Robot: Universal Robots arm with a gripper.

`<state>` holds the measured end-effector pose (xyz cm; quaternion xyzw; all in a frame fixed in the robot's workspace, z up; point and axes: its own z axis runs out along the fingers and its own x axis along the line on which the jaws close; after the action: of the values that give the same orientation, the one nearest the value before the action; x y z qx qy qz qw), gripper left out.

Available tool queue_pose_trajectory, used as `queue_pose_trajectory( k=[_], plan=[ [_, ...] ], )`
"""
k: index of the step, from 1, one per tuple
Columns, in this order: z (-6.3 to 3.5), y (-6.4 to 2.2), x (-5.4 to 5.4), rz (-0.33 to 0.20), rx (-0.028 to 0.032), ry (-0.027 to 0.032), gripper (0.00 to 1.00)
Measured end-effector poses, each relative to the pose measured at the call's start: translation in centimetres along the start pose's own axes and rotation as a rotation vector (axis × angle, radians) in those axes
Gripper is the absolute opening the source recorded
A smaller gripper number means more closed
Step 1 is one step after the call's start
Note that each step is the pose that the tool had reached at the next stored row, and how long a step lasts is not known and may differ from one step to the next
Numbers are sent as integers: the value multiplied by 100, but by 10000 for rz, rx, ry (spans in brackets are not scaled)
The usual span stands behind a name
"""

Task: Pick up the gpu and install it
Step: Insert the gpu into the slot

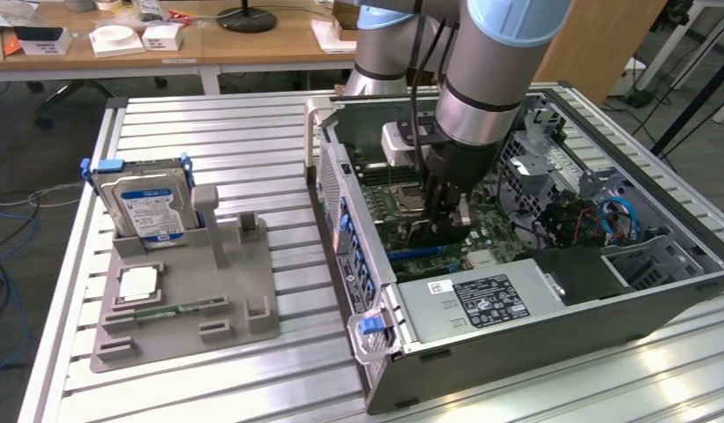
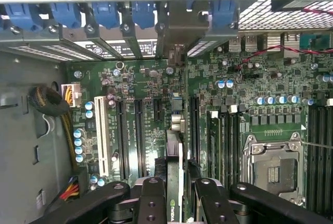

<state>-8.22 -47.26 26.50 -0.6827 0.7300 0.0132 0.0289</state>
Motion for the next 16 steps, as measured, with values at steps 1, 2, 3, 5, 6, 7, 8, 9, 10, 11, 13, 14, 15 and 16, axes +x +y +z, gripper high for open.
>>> queue_pose_trajectory(
  k=[1,2,3,5,6,7,8,9,10,11,13,14,15,16],
  plan=[
    [10,0,1,0,0,0,26],
    [19,1,1,0,0,0,26],
    [27,1,2,0,0,0,26],
    [42,1,3,0,0,0,26],
    [51,1,3,0,1,-1,26],
    [58,1,4,0,1,0,26],
    [65,1,4,0,0,0,26],
    [73,2,5,0,0,0,26],
    [81,2,5,0,0,1,26],
    [89,2,6,1,0,1,26],
    [103,2,6,0,0,0,26],
    [109,2,7,0,0,1,26],
    [113,3,7,0,-1,1,26],
    [113,3,7,0,-2,3,26]
  ],
)
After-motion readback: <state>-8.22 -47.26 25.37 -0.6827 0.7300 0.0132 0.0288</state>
